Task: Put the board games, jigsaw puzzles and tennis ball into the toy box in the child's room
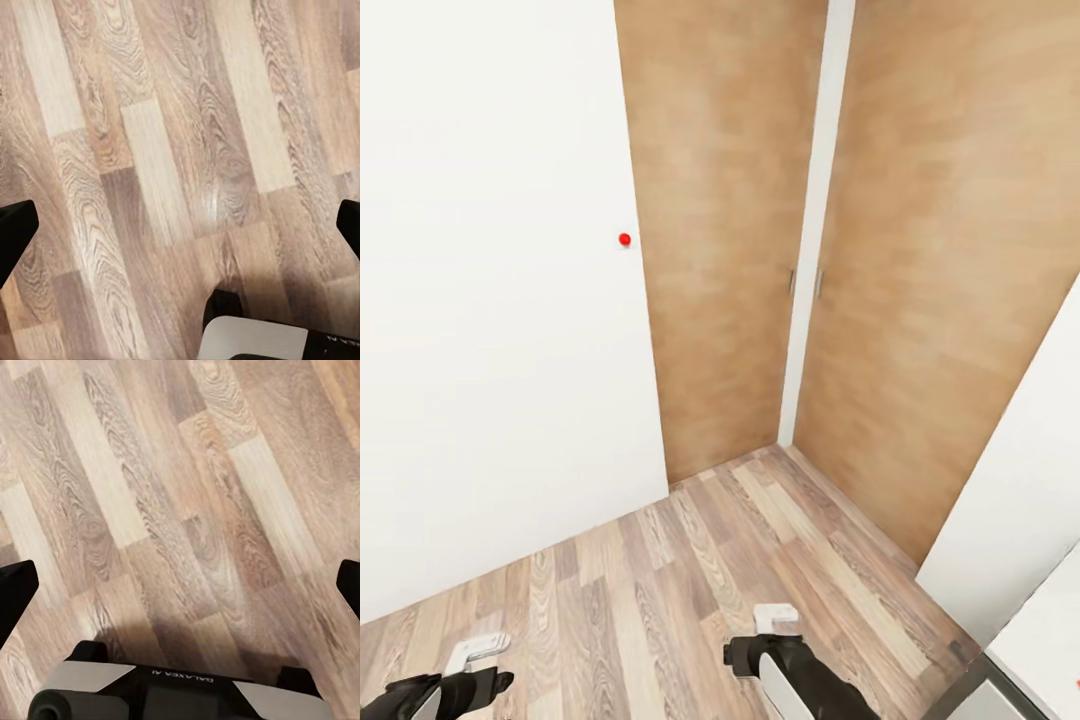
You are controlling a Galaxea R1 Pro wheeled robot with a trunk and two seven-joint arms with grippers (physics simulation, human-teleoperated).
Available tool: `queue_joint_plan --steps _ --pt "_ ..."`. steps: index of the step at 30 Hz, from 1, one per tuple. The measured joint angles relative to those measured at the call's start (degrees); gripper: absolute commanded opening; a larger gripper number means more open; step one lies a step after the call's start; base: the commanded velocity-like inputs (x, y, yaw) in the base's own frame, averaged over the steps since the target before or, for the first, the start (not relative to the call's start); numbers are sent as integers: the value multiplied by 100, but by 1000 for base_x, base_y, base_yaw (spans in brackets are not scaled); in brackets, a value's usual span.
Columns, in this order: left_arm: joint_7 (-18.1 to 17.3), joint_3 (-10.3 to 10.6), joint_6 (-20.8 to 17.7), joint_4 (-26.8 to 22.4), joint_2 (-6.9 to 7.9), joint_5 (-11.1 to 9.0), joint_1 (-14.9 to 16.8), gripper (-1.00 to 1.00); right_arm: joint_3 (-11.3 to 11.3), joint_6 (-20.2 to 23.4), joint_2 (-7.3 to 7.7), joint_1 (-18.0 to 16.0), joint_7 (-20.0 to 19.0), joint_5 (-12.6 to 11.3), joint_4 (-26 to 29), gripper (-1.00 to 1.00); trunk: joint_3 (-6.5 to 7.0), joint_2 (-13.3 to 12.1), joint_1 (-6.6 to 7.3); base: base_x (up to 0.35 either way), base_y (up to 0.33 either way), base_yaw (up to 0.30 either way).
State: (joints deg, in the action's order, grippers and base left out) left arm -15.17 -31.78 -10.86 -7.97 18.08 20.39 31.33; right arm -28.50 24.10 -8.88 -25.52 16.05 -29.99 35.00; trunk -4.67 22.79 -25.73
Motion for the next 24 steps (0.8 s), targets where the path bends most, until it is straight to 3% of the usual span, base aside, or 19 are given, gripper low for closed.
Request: queue_joint_plan --steps 6,11,13,16,18,24 --pt "-65 -26 -109 -24 8 -29 42 100 -15 44 -34 -39 0 2 38 100 -10 1 -2 109 -25 291" --pt "-736 -28 -757 -258 83 -255 96 100 -24 426 -61 -269 -12 0 406 100 -11 0 -2 19 -4 291" --pt "-1258 -29 -1270 -594 168 -387 145 100 -26 710 -63 -335 -15 -4 754 100 -11 0 -2 6 -1 291" --pt "-2407 -28 -2237 -1541 264 -528 200 100 -24 1078 -70 -387 -17 -15 1470 100 -10 0 -2 2 0 291" --pt "-2938 -29 -2554 -2020 298 -551 208 100 -24 1164 -71 -393 -19 -20 1767 100 -10 0 -2 1 0 291" --pt "-4077 -43 -2904 -2968 412 -553 214 100 -36 1272 -69 -393 -20 -20 2179 100 -11 0 -2 0 0 291"
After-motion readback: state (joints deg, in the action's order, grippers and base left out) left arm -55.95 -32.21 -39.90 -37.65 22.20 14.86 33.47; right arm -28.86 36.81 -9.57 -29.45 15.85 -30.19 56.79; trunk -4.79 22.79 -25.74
